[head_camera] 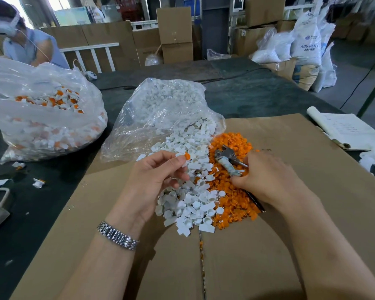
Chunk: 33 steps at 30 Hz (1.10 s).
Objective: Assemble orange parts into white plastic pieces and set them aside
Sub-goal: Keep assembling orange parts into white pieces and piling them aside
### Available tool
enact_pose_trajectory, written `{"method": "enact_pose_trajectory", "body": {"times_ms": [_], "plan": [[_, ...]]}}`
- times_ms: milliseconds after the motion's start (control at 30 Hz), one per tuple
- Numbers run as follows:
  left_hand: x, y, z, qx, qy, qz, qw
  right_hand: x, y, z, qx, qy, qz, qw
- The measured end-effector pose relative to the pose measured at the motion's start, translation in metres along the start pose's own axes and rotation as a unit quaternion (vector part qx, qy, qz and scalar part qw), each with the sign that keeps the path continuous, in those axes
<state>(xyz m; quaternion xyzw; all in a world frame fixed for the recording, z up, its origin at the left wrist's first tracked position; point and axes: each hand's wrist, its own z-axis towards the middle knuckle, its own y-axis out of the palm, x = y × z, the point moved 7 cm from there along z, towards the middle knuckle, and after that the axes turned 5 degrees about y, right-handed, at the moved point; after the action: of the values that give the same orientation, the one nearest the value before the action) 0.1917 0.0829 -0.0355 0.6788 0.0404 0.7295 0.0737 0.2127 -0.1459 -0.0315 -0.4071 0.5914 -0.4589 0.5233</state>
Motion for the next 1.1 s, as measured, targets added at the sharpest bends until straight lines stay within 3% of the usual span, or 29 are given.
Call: {"method": "enact_pose_trajectory", "body": {"times_ms": [133, 233, 367, 433, 533, 800, 1100], "plan": [[0.000, 0.001, 0.001, 0.010, -0.003, -0.015, 1.000, 0.001, -0.009, 0.000, 0.005, 0.004, 0.090, 0.996], [0.001, 0.001, 0.001, 0.018, 0.002, -0.028, 0.999, -0.001, -0.021, -0.005, -0.026, -0.013, 0.228, 0.973], [0.005, 0.002, 0.000, 0.021, 0.017, -0.053, 0.998, -0.026, -0.022, -0.023, -0.188, -0.056, 0.453, 0.870], [0.007, 0.001, -0.001, 0.031, 0.026, -0.064, 0.997, -0.039, -0.018, -0.036, -0.262, -0.075, 0.475, 0.837], [0.009, 0.000, -0.001, 0.036, 0.034, -0.062, 0.997, -0.049, -0.010, -0.047, -0.283, -0.090, 0.401, 0.866], [0.008, -0.004, 0.000, 0.051, 0.038, -0.057, 0.996, -0.064, -0.008, -0.058, -0.268, -0.109, 0.327, 0.900], [0.009, -0.008, 0.001, 0.063, 0.043, -0.038, 0.996, -0.067, -0.006, -0.061, -0.262, -0.131, 0.299, 0.908]]}}
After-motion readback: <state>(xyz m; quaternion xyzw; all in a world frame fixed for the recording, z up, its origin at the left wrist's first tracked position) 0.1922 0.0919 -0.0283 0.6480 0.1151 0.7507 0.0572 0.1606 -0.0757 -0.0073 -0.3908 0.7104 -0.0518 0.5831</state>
